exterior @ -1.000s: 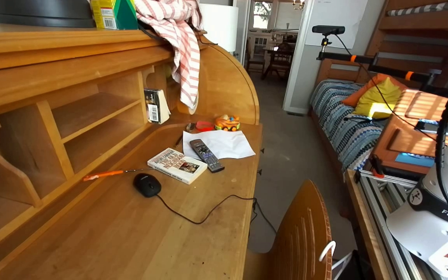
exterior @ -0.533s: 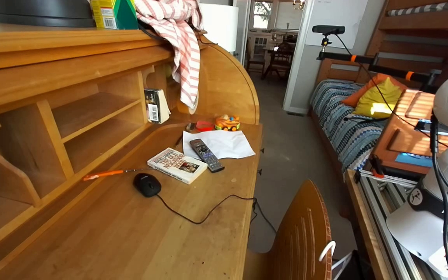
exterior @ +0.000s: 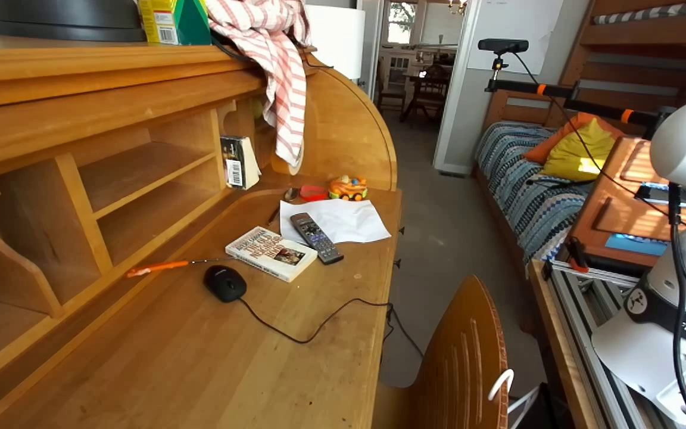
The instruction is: Put the hat on the top of the desk
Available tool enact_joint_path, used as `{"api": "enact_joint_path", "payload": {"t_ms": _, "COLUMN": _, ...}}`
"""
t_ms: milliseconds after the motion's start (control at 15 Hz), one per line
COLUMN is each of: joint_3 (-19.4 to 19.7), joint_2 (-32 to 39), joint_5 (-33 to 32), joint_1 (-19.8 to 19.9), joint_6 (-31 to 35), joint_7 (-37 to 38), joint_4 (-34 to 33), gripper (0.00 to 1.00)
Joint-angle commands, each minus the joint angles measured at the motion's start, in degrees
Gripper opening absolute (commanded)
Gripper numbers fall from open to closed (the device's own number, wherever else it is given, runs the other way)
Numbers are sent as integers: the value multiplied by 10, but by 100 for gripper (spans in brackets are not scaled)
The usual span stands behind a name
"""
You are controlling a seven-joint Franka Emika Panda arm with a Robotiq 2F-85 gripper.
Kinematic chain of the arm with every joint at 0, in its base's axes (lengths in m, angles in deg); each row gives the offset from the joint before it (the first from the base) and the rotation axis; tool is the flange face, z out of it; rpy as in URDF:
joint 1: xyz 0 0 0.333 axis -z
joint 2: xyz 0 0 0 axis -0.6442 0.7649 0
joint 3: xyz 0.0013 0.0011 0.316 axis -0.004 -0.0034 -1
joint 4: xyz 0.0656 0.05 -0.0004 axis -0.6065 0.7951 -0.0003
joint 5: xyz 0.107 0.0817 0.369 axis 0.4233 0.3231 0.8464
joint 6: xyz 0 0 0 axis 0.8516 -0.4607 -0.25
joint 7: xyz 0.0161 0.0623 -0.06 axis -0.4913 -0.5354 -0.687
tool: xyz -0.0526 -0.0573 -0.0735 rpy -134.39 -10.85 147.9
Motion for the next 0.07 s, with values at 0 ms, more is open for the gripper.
{"api": "enact_joint_path", "payload": {"t_ms": 0, "joint_3": 2, "joint_2": 0, "joint_5": 0, "joint_1": -4, "joint_6": 0, "joint_7": 0, "joint_4": -1, "gripper": 100}}
